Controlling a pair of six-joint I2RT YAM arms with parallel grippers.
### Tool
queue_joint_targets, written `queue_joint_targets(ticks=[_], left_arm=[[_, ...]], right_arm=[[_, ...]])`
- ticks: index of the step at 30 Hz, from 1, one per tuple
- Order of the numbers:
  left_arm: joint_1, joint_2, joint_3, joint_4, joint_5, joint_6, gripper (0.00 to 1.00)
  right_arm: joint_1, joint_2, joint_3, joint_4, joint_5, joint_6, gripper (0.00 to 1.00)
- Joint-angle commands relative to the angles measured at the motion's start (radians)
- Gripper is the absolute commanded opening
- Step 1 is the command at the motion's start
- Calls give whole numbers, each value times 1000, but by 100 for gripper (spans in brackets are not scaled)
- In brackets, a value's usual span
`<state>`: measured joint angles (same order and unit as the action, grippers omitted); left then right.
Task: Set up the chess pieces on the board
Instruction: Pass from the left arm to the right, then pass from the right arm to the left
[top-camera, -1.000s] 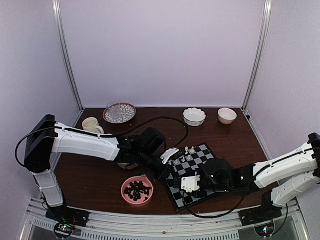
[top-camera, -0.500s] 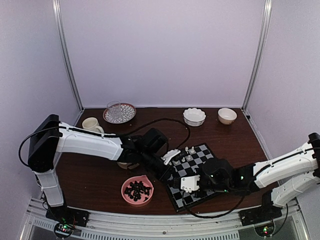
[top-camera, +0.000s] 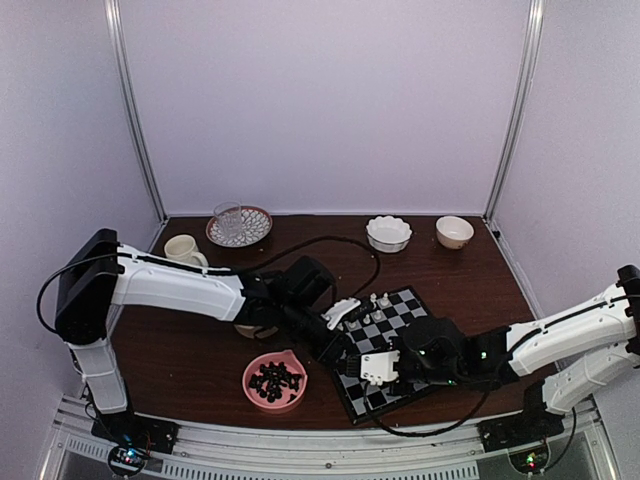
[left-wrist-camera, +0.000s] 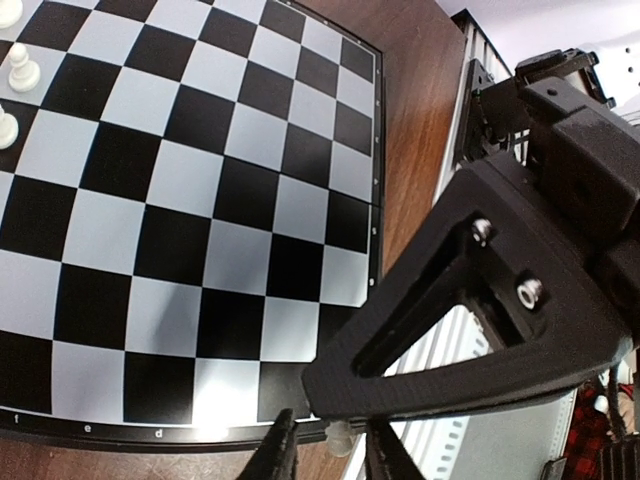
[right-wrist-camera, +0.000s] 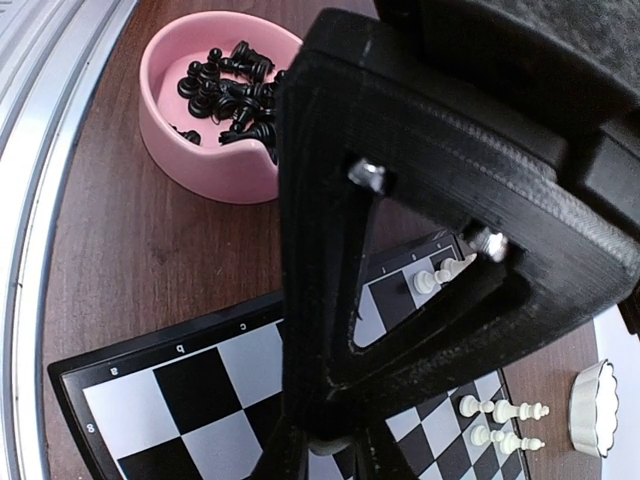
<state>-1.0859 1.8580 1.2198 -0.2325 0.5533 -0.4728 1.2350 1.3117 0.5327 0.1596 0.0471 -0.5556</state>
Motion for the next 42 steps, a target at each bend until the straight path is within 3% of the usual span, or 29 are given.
queue_joint_targets(ticks=[1, 10, 19, 28, 42], left_arm=[[-5, -58, -24, 74, -23, 15, 25], [1, -235, -150, 184, -180, 40, 37], [2, -421, -442, 615, -343, 91, 56], [-4, -393, -468, 742, -372, 72, 41], [-6, -316, -418, 743, -288, 18, 37]], right_arm=[[3, -19, 26, 17, 42, 51, 12], [-18, -86, -2, 54, 35, 122, 12], [-66, -129, -35, 179, -43, 290, 9], [-69, -93, -42, 298, -74, 366, 9], [-69, -54, -51, 365, -52, 368, 10]])
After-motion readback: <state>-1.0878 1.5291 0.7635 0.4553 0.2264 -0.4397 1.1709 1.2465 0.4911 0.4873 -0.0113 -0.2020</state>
